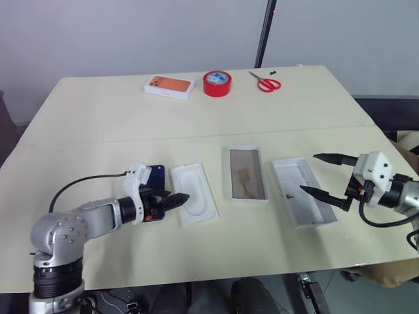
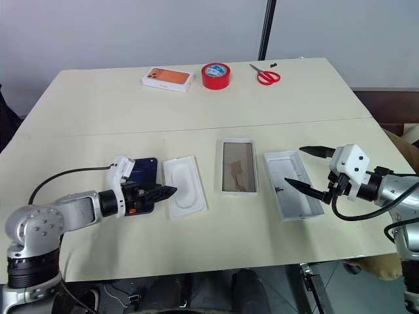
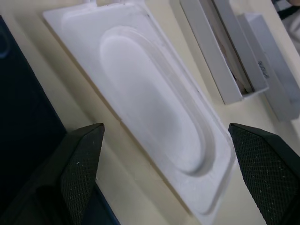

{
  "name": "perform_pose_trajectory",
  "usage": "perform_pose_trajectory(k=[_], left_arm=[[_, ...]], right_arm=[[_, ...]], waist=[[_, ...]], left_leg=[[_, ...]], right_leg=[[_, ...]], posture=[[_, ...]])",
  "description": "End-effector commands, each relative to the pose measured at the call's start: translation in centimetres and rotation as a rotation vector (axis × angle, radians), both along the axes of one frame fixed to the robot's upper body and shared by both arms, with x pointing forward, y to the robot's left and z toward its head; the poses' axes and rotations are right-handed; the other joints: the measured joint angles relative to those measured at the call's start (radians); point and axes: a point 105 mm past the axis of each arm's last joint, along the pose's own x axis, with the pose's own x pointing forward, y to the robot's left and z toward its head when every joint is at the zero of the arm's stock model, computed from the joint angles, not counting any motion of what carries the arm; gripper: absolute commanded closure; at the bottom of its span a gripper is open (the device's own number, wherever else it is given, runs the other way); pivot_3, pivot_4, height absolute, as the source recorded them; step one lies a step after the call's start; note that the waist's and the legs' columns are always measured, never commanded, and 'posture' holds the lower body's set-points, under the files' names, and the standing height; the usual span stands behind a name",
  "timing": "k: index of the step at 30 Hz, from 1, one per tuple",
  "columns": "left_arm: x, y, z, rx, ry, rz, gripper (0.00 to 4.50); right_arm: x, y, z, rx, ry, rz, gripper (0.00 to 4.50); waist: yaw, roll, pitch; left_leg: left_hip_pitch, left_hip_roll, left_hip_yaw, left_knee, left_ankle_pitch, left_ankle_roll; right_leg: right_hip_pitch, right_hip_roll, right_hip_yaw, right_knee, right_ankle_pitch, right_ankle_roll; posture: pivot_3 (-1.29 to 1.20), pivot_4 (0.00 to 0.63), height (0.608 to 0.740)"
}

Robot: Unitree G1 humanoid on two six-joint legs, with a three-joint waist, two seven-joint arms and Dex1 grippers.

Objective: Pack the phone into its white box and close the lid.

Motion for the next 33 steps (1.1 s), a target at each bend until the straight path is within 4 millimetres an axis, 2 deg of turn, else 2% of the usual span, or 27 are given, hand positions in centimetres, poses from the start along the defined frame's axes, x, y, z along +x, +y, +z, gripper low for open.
perform_pose_trajectory(k=[1, 6, 11, 14, 21, 27, 33], left_arm=[[0.6, 0.5, -1.0, -0.005, 0.049, 0.099, 0.04], [0.5, -1.2, -1.8, -0.044, 0.136, 0.044, 0.04], [0.9, -1.3, -2.1, -0.044, 0.171, 0.074, 0.04], [0.8, -1.1, -2.3, -0.061, 0.193, 0.079, 0.89], [1.3, -0.4, -3.2, -0.039, 0.258, 0.139, 4.46], [1.4, -0.6, -3.4, -0.072, 0.290, 0.153, 4.46], [3.4, -0.4, -0.2, -0.245, 0.227, 0.152, 4.46]], right_arm=[[-0.1, 0.1, 1.5, -0.013, -0.068, 0.005, 0.00], [0.2, 0.4, 1.7, -0.008, -0.079, 0.005, 0.00], [0.2, 0.6, 1.8, -0.004, -0.085, 0.004, 0.00], [0.1, 0.6, 2.0, -0.003, -0.088, 0.001, 0.00], [-0.2, 0.5, 2.0, -0.005, -0.090, -0.009, 0.00], [-0.5, 1.3, 1.8, 0.012, -0.090, -0.008, 0.00], [-1.0, 5.3, 0.3, 0.113, -0.014, 0.074, 0.00]], waist=[[0.000, 0.000, 0.000], [-0.001, 0.002, -0.001], [0.004, 0.004, -0.002], [0.001, 0.004, -0.002], [0.002, 0.004, -0.002], [0.002, 0.004, -0.002], [0.000, 0.003, -0.002]], left_leg=[[0.000, 0.000, 0.000, 0.000, 0.000, 0.000], [0.001, 0.000, 0.000, 0.001, 0.000, 0.000], [0.002, -0.001, -0.001, 0.001, 0.000, 0.000], [0.007, -0.001, -0.001, 0.001, -0.001, 0.001], [0.013, -0.001, -0.001, -0.002, -0.001, 0.002], [0.017, -0.001, -0.001, -0.008, -0.001, 0.001], [0.017, -0.002, -0.002, -0.008, 0.000, 0.000]], right_leg=[[0.000, 0.000, 0.000, 0.000, 0.000, 0.000], [0.001, 0.000, 0.000, 0.000, 0.000, 0.000], [0.004, 0.000, -0.001, -0.001, 0.000, 0.000], [0.009, 0.000, -0.001, -0.004, 0.000, 0.000], [0.016, 0.000, -0.001, -0.010, 0.000, 0.000], [0.021, -0.001, -0.001, -0.015, 0.000, 0.000], [0.021, -0.001, -0.002, -0.016, 0.000, 0.001]], posture=[[0.00, 0.150, 0.740], [0.00, 0.150, 0.740], [0.00, 0.150, 0.740], [0.00, 0.150, 0.740], [0.00, 0.150, 0.740], [0.00, 0.150, 0.740], [0.00, 0.150, 0.740]])
